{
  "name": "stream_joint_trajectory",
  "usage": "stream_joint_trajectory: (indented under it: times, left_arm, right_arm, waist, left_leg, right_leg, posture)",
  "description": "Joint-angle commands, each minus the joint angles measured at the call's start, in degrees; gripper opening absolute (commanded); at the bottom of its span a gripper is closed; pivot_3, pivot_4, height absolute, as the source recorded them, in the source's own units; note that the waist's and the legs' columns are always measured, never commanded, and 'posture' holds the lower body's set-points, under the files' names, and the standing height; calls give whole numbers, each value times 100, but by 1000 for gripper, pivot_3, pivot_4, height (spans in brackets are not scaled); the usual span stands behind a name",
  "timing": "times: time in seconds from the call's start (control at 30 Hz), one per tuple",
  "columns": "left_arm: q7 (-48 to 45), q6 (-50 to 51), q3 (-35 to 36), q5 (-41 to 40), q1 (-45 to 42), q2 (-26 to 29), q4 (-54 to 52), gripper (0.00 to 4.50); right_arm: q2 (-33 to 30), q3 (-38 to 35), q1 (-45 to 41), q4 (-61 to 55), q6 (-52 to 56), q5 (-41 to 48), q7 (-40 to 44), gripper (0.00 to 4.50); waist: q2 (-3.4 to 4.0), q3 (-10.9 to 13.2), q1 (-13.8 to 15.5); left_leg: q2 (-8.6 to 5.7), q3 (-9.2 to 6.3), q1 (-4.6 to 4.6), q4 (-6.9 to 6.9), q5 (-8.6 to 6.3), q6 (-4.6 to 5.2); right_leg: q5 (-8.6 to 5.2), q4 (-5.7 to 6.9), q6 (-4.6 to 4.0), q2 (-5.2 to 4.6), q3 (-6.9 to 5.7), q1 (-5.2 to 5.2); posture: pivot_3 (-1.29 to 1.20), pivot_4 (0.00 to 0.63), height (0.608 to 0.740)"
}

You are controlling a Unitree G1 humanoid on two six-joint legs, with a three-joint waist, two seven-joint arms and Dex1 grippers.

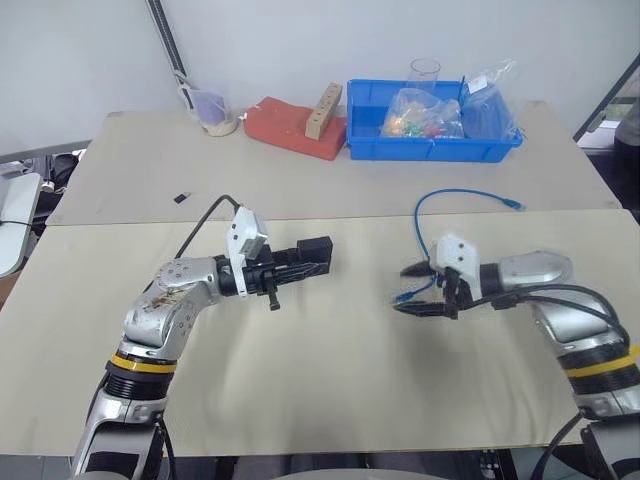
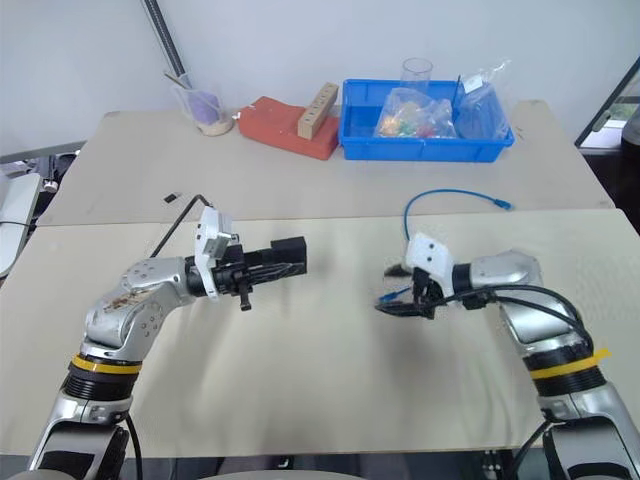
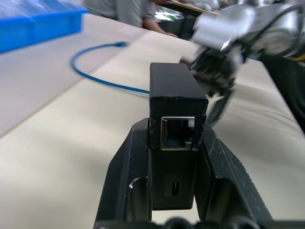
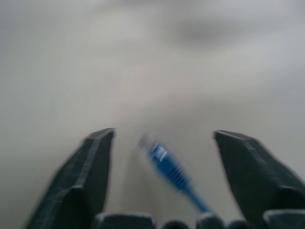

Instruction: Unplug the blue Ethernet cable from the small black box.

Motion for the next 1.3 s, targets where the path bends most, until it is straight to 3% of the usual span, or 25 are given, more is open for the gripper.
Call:
stream_joint_trajectory:
  times: [0.03,0.27,0.47,0.7,0.97,1.2,1.3]
  left_arm:
    - [413,-598,336,257,82,-117,275,596]
    - [1422,-2252,403,1180,-130,-861,1896,596]
    - [2053,-3671,363,1775,-626,-1447,3585,596]
    - [2160,-4388,423,1933,-1020,-1651,4699,596]
    - [1983,-4278,547,1767,-791,-1468,4480,4446]
    - [1629,-2520,649,1178,466,-631,1808,4446]
    - [1187,-1120,937,711,1058,522,313,4446]
  right_arm:
    - [255,-795,31,-1406,1092,1009,-696,4341]
    - [1006,-838,366,-2680,1816,1018,-2380,4341]
    - [1148,-694,481,-2765,1827,954,-2821,4341]
    - [1067,-747,520,-2677,1837,1018,-2913,4341]
    - [985,-723,364,-2549,1876,1040,-2847,4378]
    - [631,-807,375,-2470,1837,1191,-2492,4378]
    - [296,-1058,507,-2300,1676,1261,-2117,4378]
  waist:
    - [0,0,19]
    - [0,-1,123]
    - [-1,-1,155]
    - [-1,-1,77]
    - [-1,-1,47]
    - [1,-2,22]
    - [-2,0,24]
  left_leg:
    - [2,-3,-1,-1,0,0]
    - [-11,-8,-4,1,1,-1]
    - [-27,-2,-6,2,2,-3]
    - [-24,-2,-5,0,2,-2]
    - [-20,-2,-3,-1,2,-2]
    - [-7,-8,-2,-5,2,-2]
    - [-6,-12,-2,-4,2,-2]
  right_leg:
    - [0,0,0,2,0,0]
    - [0,0,0,-10,-5,1]
    - [0,-1,1,-23,-7,0]
    - [0,1,1,-17,-8,0]
    - [0,3,1,-13,-9,0]
    - [0,5,0,-5,-8,-1]
    - [0,7,0,-4,-8,-1]
  posture:
    - [0,150,740]
    - [0,150,740]
    - [0,150,740]
    - [0,150,740]
    - [0,150,740]
    - [0,150,740]
    - [0,150,740]
